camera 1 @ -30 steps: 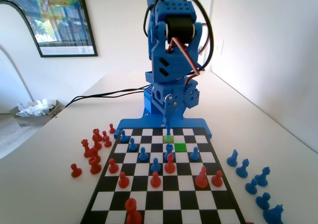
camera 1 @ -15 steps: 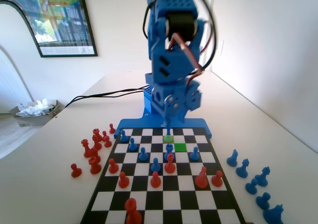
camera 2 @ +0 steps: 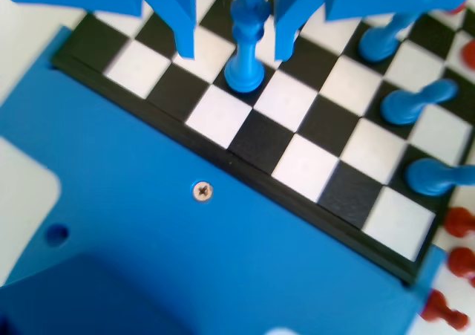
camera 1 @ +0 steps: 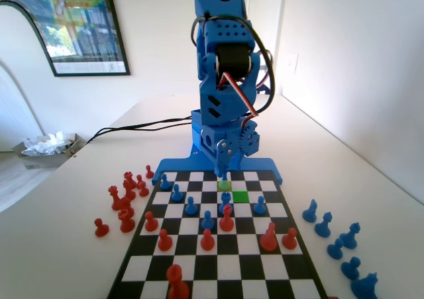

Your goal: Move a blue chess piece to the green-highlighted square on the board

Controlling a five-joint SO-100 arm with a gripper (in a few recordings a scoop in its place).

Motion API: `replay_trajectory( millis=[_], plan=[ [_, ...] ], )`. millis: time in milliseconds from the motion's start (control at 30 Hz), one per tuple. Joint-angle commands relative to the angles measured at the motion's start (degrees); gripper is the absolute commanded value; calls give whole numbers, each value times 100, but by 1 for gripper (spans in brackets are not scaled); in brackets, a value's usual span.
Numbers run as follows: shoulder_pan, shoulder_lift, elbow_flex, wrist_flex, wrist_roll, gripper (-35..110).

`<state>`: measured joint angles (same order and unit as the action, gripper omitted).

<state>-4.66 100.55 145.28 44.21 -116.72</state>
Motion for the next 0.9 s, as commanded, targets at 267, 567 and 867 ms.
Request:
replay_trajectory(
  millis=[267, 567, 867],
  plan=[
    [-167, 35, -132, -26, -88, 6],
    [-167, 44, -536, 510, -123, 1],
    [-615, -79, -1898, 1652, 721, 1]
  ],
)
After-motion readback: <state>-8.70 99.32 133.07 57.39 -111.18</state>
